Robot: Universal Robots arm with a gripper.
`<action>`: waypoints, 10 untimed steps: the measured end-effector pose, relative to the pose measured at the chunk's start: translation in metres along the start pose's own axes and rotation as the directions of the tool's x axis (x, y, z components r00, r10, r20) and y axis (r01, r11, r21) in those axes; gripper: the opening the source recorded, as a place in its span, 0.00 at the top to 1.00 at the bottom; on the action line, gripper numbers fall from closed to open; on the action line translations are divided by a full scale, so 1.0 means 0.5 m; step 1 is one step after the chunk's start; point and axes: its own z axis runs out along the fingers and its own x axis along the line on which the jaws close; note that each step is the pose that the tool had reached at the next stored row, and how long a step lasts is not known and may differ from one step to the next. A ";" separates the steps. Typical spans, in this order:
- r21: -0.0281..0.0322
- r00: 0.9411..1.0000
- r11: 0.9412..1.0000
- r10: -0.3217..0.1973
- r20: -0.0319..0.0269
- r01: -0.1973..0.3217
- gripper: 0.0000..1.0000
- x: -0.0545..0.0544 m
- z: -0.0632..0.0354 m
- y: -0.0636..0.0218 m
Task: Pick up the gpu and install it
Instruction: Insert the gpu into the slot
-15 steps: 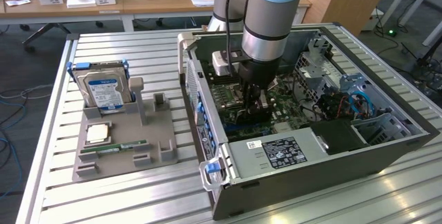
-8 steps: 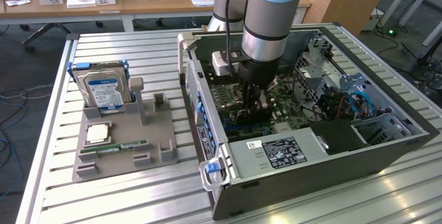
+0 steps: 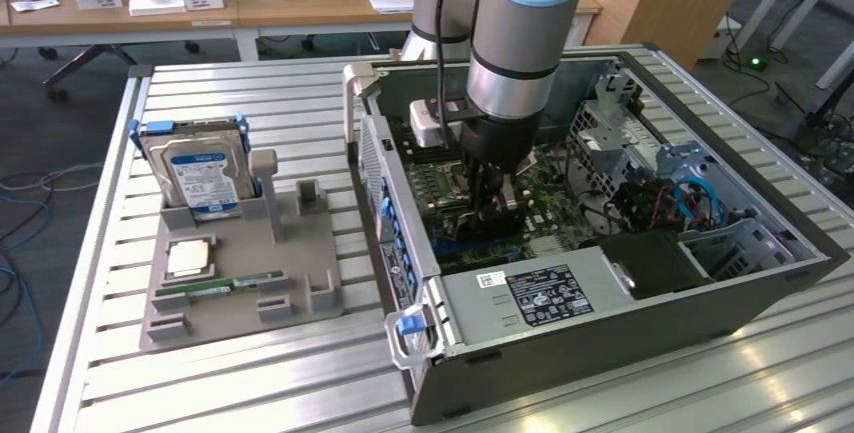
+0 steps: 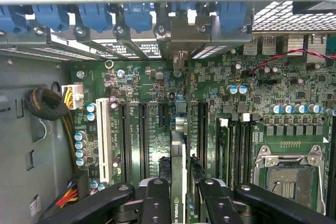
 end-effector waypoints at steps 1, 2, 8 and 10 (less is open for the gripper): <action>0.000 1.000 1.000 0.000 0.000 0.000 0.75 0.000 0.000 0.000; 0.000 1.000 1.000 0.000 0.000 0.000 0.75 0.000 0.000 0.000; 0.000 1.000 1.000 0.000 0.001 0.000 0.75 0.001 0.000 0.001; 0.000 1.000 1.000 0.000 0.000 0.000 0.75 0.001 0.001 0.001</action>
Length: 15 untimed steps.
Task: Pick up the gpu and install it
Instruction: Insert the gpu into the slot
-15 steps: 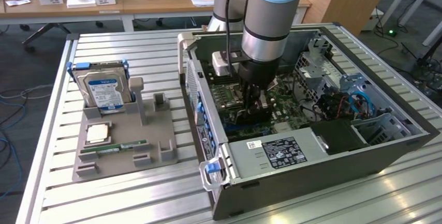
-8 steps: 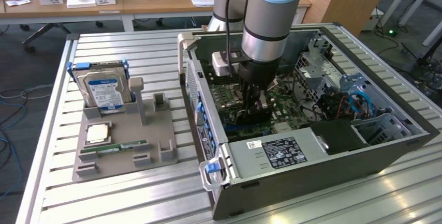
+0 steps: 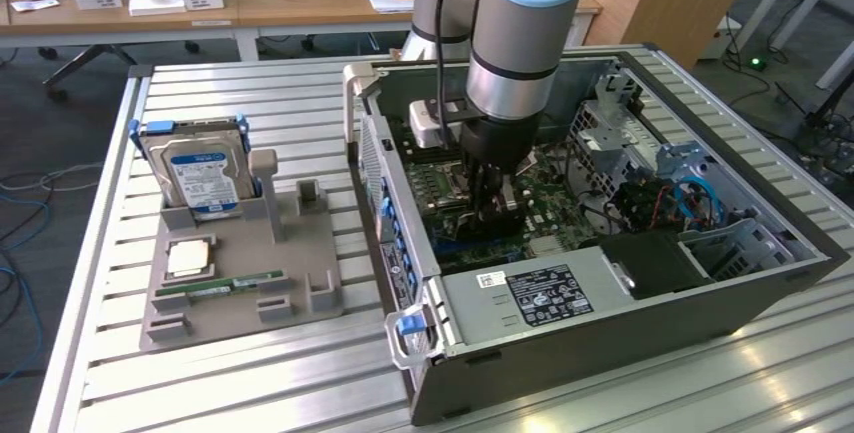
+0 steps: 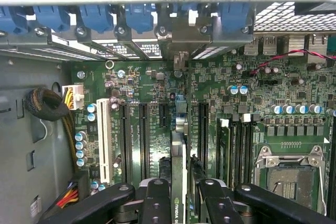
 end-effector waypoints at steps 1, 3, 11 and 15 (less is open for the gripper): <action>0.000 1.000 1.000 0.000 0.000 0.000 0.75 0.000 0.000 0.000; 0.000 1.000 1.000 0.000 0.000 0.000 0.75 0.000 0.000 0.000; 0.000 1.000 1.000 0.000 0.000 0.000 0.75 0.000 0.001 0.000; -0.001 1.000 1.000 0.000 0.001 0.000 0.73 0.000 0.001 0.001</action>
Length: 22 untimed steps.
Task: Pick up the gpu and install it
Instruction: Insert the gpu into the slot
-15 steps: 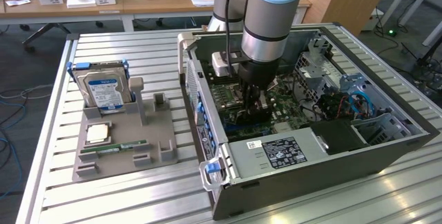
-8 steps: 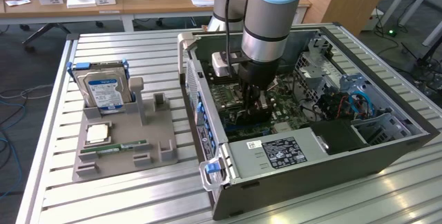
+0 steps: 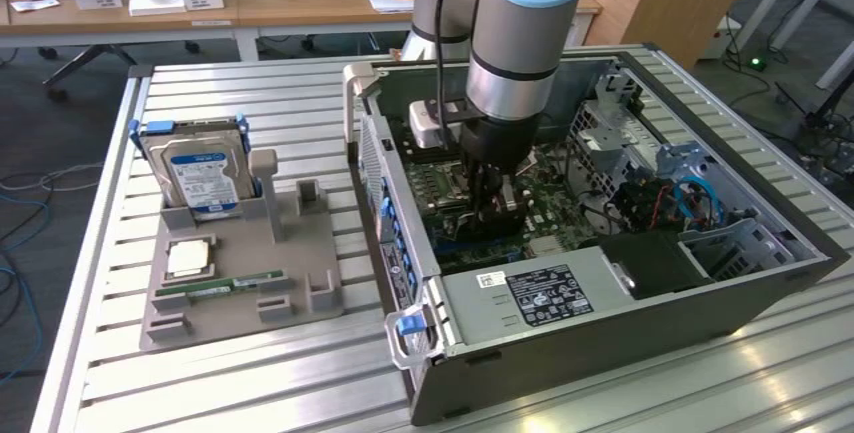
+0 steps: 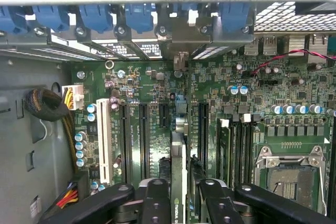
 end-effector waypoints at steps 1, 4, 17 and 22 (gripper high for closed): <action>0.001 1.000 1.000 0.000 0.000 0.000 0.73 0.000 0.000 0.000; 0.001 1.000 1.000 0.000 -0.001 0.000 0.62 0.000 0.000 -0.001; 0.001 1.000 1.000 0.000 -0.001 0.000 0.55 0.000 -0.023 -0.002; 0.001 1.000 1.000 0.000 -0.001 0.000 0.55 0.000 -0.050 -0.003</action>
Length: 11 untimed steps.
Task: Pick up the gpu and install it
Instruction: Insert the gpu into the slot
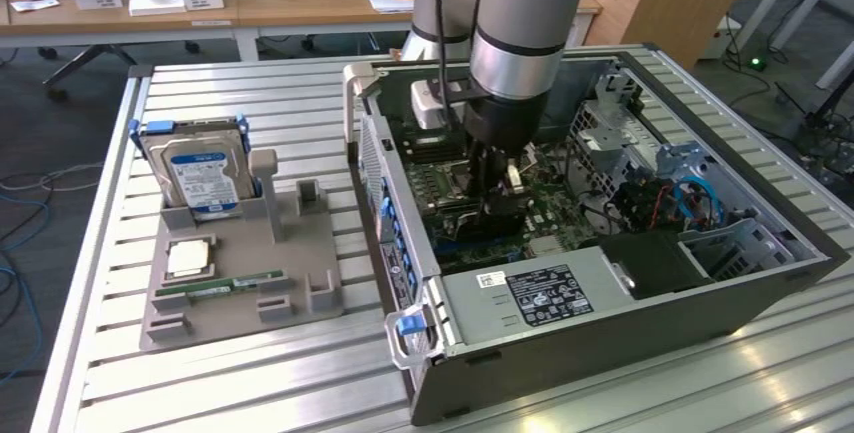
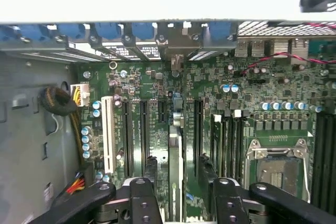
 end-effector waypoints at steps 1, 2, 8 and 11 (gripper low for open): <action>0.000 1.000 1.000 0.000 0.000 0.000 0.55 0.000 -0.006 0.000; 0.000 1.000 1.000 0.000 0.000 0.000 0.55 0.000 -0.012 -0.001; 0.000 1.000 1.000 0.000 0.000 0.000 0.55 0.000 -0.054 -0.002; 0.000 1.000 1.000 0.000 0.000 0.000 0.55 0.000 -0.076 -0.003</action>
